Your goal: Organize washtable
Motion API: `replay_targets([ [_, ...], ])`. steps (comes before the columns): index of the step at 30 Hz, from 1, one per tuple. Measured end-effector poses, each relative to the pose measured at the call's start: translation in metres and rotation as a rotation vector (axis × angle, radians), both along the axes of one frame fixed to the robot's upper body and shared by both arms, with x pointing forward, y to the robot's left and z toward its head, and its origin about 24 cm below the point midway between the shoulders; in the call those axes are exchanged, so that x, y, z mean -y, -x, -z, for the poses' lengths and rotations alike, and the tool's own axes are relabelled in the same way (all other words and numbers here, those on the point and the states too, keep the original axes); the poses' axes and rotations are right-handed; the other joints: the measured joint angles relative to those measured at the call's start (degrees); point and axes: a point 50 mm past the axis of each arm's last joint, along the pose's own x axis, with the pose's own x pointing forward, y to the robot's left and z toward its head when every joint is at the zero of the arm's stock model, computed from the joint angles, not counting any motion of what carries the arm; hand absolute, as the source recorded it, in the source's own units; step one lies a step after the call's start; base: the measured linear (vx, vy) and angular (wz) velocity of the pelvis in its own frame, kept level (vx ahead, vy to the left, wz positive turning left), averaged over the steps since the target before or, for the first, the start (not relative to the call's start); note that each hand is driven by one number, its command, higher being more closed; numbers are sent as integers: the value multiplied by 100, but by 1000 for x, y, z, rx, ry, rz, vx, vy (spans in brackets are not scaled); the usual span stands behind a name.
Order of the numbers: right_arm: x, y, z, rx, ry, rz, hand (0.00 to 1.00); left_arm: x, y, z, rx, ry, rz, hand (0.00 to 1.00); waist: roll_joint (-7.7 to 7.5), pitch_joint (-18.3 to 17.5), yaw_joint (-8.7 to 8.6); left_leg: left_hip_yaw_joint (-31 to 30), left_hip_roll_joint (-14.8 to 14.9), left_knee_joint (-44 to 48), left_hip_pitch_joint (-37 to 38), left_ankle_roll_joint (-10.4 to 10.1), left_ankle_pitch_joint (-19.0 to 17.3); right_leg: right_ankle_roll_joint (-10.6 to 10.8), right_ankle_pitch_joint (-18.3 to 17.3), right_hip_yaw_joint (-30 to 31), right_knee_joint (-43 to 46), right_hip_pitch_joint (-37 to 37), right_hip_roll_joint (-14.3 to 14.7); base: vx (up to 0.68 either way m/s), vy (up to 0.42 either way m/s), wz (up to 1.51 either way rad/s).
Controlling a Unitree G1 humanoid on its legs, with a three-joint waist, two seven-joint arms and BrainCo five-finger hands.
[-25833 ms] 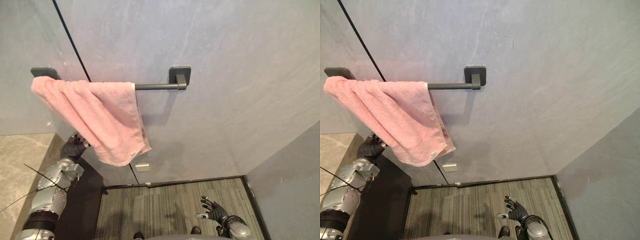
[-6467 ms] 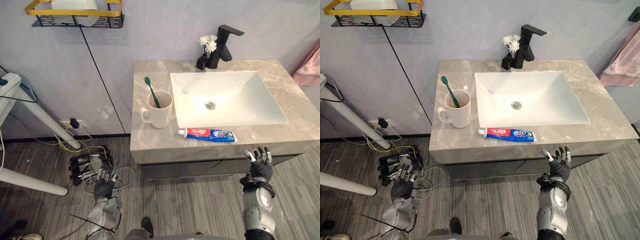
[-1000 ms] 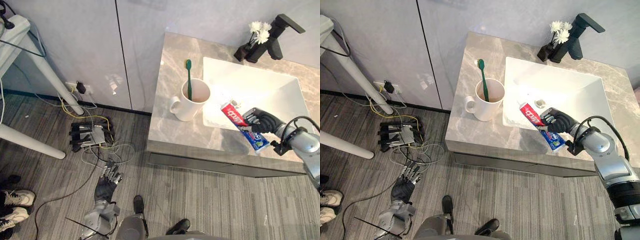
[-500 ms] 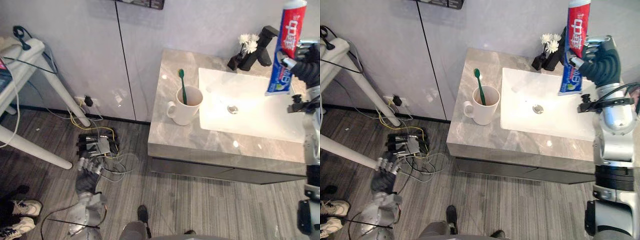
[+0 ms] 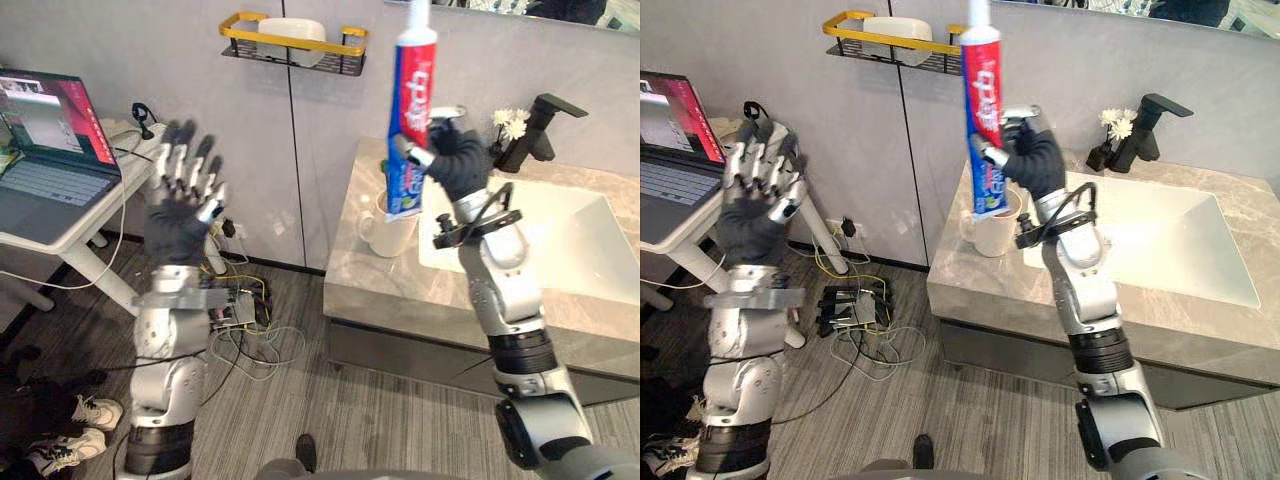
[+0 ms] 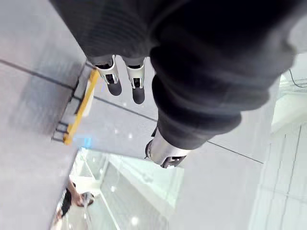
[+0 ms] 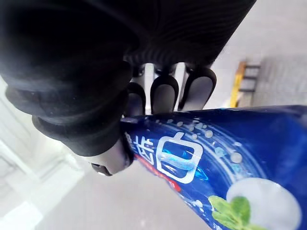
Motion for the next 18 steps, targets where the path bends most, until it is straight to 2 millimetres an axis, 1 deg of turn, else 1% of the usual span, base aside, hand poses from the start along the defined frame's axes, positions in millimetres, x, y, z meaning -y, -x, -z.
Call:
replay_targets([
  [2, -9, 1, 5, -21, 14, -42, 100, 8, -4, -10, 40, 13, 46, 0, 38, -4, -32, -4, -25, -3, 1, -1, 1, 9, -17, -18, 1, 7, -16, -120, -7, 2],
  [3, -14, 2, 9, -33, 26, -72, 100, 10, -5, -16, 62, 15, 62, 0, 56, -13, -68, -10, -35, -11, 1, -11, -6, 7, -39, -18, 2, 6, -26, -115, -1, -2],
  [4, -16, 3, 11, -40, 31, -89, 100, 11, -5, -18, 67, 13, 71, 0, 66, -18, -113, -13, -36, -18, 1, -19, -11, 3, -41, -18, 5, 7, -26, -95, -1, 0],
  [6, -22, 9, 23, -74, 64, -147, 100, 12, -7, -23, 77, -27, 108, 0, 95, -36, -158, 15, -29, -46, 4, -18, -14, -4, -46, -5, 14, 2, -26, -78, -3, -3],
  [7, -23, 11, 26, -81, 71, -159, 100, 12, -7, -25, 79, -41, 118, 0, 103, -37, -162, 32, -26, -47, 4, -18, -14, -5, -47, 1, 15, -2, -25, -56, -3, -5],
  [9, -26, 17, 40, -121, 99, -198, 100, 10, -8, -28, 72, -113, 146, 0, 144, -51, -198, 73, -17, -47, 11, -18, -15, -5, -47, 25, 14, -12, -24, -41, -4, -5],
  [12, -23, 20, 55, -170, 110, -201, 100, 5, -8, -30, 58, -187, 179, 0, 175, -67, -278, 84, -17, -46, 12, -18, -14, -4, -46, 48, 10, -16, -21, 0, 0, 0],
  [15, -16, 22, 64, -199, 128, -185, 100, 7, -9, -28, 31, -231, 220, 0, 184, -72, -295, 92, -18, -41, 12, -13, -11, 8, -39, 54, -4, -19, -18, 1, -3, -1],
  [18, -6, 23, 71, -230, 125, -143, 100, 6, -10, -25, -9, -256, 284, 0, 189, -75, -284, 101, -20, -10, 10, 35, 40, 28, -26, 57, -59, -13, -1, 28, -25, -1],
])
